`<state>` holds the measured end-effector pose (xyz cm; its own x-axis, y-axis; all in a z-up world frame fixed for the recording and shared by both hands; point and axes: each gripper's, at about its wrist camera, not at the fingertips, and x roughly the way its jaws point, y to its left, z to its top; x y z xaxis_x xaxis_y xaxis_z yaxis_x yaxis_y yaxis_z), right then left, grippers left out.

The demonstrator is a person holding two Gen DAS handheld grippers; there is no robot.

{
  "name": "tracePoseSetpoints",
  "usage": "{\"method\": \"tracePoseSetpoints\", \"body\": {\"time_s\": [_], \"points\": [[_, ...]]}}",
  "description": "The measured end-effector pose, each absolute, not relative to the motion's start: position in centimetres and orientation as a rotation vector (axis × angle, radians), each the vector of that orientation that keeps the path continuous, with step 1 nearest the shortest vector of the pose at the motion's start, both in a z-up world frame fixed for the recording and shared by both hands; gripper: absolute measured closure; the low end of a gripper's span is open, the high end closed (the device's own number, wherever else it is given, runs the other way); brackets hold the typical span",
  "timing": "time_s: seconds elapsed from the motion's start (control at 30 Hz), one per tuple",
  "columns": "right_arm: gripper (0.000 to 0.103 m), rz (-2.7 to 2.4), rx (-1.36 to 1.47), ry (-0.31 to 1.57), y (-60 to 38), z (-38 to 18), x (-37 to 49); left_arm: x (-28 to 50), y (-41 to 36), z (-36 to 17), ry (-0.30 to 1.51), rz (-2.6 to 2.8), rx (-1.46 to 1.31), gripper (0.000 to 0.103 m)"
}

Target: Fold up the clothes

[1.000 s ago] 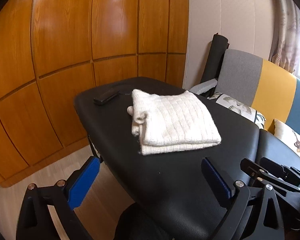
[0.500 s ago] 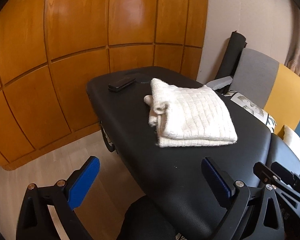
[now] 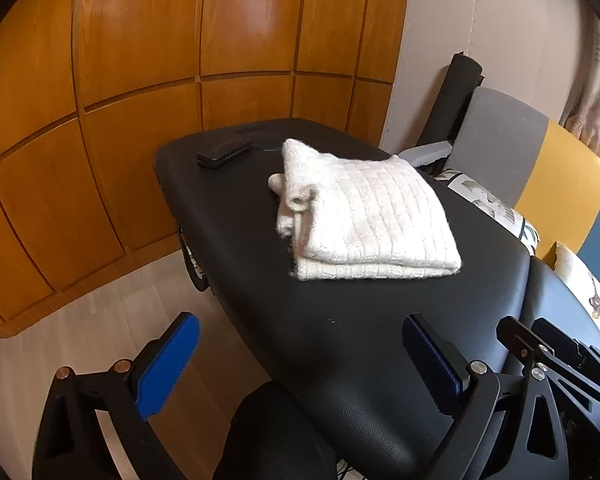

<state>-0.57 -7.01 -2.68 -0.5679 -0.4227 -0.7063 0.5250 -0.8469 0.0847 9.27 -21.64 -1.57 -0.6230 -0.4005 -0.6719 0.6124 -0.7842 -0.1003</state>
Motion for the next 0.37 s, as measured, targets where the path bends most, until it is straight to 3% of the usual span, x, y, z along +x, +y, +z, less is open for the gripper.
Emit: {"method": "tracePoseSetpoints", "body": {"time_s": [0.37], "points": [[0.054, -2.377, 1.036, 0.168, -6.8, -3.0, -0.66, 9.59, -22.19, -0.92, 0.474, -2.344, 0.8, 0.004]]}}
